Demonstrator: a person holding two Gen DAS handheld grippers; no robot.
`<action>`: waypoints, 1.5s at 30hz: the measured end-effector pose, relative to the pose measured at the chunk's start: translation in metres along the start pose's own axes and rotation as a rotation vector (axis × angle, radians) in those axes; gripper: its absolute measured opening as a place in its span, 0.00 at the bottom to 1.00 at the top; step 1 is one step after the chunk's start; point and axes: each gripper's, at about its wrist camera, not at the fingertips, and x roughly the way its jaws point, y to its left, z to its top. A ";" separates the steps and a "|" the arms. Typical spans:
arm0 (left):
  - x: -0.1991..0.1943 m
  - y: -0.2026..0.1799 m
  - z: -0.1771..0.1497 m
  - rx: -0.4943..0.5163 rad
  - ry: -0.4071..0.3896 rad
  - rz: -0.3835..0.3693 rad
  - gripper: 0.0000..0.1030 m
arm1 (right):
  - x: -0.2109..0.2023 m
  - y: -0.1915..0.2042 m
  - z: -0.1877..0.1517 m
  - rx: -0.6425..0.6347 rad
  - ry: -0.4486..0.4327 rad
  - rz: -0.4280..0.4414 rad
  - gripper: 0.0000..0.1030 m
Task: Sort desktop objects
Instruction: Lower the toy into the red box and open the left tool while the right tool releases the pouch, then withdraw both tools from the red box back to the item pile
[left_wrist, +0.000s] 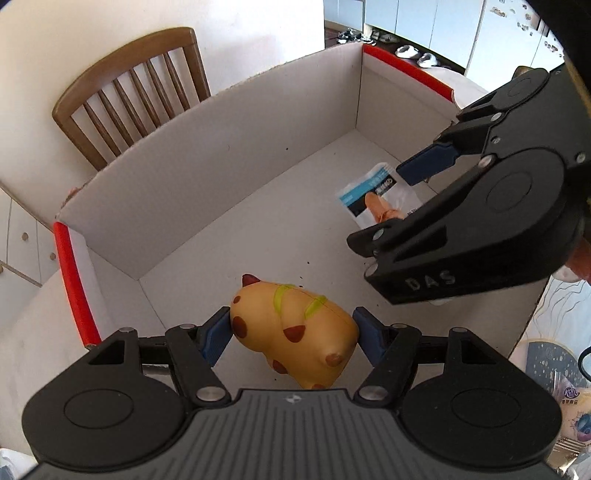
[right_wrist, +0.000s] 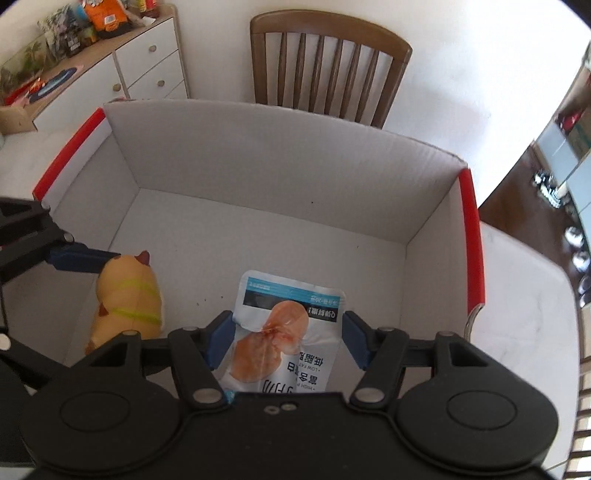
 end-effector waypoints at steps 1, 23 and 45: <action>0.000 -0.001 -0.001 0.008 0.001 -0.003 0.69 | 0.000 -0.001 0.001 0.009 0.001 -0.001 0.64; -0.028 0.009 -0.004 -0.088 -0.062 -0.030 0.81 | -0.017 -0.010 0.007 0.088 -0.036 0.057 0.65; -0.151 -0.016 -0.048 -0.182 -0.279 0.018 0.81 | -0.113 0.001 -0.030 0.029 -0.147 0.124 0.66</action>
